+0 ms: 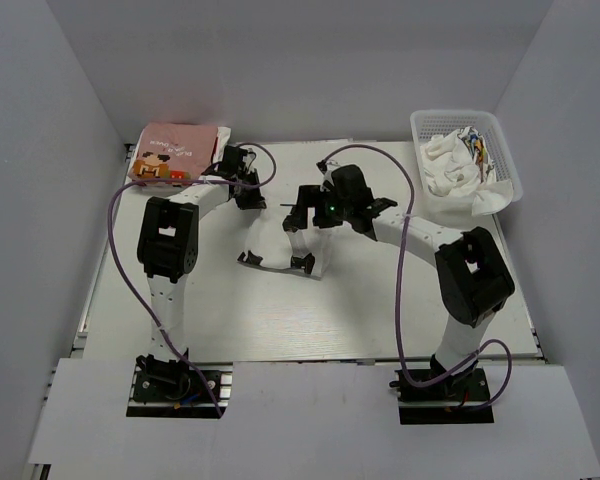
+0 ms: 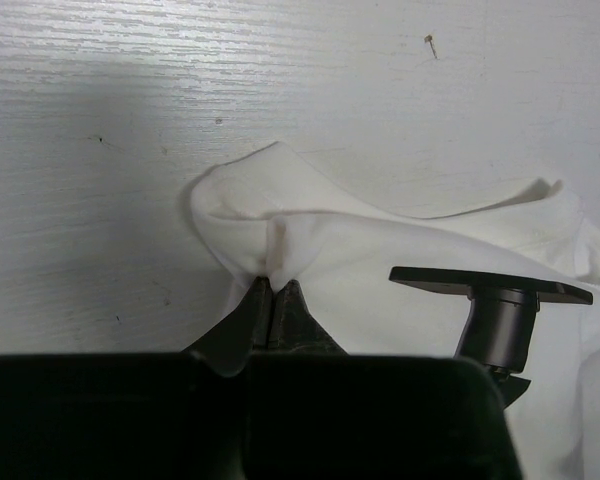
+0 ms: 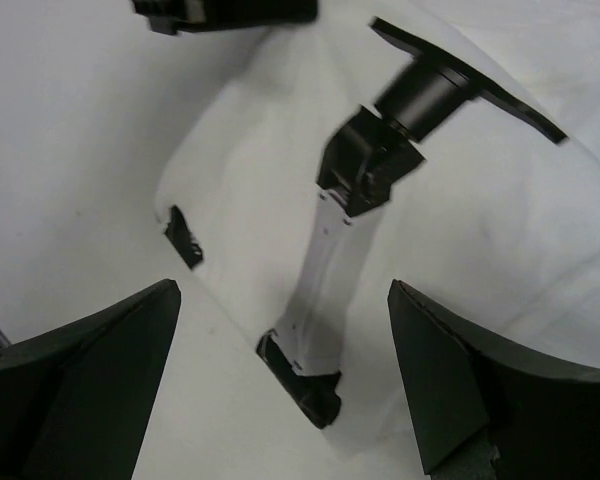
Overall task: Fold and stack the t-shirts
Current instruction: Smooth out wrinkles on the folded tshirt
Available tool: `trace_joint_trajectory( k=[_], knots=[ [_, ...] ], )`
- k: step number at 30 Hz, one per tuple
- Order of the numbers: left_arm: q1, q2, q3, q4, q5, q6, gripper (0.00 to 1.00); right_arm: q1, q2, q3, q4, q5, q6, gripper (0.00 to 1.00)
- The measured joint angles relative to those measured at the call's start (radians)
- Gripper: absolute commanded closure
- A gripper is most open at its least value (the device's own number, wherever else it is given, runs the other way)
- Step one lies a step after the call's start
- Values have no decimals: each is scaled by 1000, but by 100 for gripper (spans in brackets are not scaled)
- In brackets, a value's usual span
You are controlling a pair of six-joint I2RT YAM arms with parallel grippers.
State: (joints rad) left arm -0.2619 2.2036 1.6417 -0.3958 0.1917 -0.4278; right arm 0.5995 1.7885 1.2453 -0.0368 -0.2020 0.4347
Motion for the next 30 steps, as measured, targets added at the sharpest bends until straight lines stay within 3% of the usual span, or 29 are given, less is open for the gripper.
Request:
trace_joint_trajectory(
  k=[10, 18, 23, 25, 26, 27, 30],
  knots=[
    [0, -4, -14, 16, -1, -4, 100, -4, 80, -98, 255, -120, 77, 10],
    [0, -4, -16, 11, -1, -6, 100, -87, 125, -283, 489, -176, 193, 10],
    [-2, -4, -14, 9, 10, 5, 99, -114, 137, -309, 573, -243, 176, 10],
    [-2, -4, -4, -6, 12, 22, 72, -115, 137, -303, 564, -263, 145, 10],
    [-2, -4, 6, -17, 12, 31, 48, -115, 132, -299, 552, -266, 121, 10],
    [-2, -4, 17, -30, 10, 39, 1, -113, 126, -291, 528, -264, 97, 10],
    [-2, -15, 50, -74, -42, 33, 0, -112, 78, -243, 385, -234, 7, 10]
  ],
)
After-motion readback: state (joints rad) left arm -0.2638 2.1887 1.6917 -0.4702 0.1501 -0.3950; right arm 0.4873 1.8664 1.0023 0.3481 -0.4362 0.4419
